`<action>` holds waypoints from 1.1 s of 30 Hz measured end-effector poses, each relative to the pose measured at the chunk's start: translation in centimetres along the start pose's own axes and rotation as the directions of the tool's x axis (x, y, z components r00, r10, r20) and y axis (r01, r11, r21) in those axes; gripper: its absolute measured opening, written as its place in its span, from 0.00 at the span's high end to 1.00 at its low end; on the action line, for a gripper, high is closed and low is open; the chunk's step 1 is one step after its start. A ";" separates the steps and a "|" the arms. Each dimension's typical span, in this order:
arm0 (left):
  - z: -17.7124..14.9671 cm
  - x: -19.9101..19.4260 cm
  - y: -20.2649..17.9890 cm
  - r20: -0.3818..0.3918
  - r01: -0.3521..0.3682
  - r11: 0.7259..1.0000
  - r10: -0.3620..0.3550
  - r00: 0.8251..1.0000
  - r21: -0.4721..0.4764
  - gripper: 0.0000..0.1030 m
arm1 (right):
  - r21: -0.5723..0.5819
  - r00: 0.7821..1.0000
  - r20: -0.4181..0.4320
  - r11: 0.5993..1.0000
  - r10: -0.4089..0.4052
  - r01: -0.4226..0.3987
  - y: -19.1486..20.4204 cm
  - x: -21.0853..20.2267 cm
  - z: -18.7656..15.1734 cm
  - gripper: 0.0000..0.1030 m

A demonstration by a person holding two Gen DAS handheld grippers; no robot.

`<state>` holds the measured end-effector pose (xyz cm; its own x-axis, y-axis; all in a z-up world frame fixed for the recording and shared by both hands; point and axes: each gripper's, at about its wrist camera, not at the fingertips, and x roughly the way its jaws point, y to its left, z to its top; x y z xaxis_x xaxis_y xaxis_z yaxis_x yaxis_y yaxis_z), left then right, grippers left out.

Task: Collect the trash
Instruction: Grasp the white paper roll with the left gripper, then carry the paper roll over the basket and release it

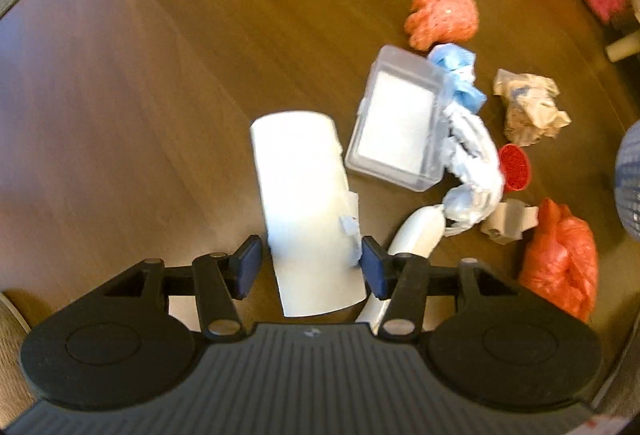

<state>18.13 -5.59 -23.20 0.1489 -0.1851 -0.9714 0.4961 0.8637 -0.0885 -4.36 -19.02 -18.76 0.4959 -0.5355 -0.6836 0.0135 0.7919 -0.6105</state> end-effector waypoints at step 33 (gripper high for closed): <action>2.2 -13.1 -7.3 0.106 -0.111 0.354 0.035 0.994 0.929 0.57 | -0.067 0.998 -0.030 0.996 0.051 -0.053 0.2 -1.3 -0.6 1.00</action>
<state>14.40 -10.49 -9.40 0.2557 -0.2030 -0.9452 0.9533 -0.1095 0.2814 -5.48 -18.29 -18.25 0.4699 -0.5029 -0.7254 -0.0710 0.7976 -0.5990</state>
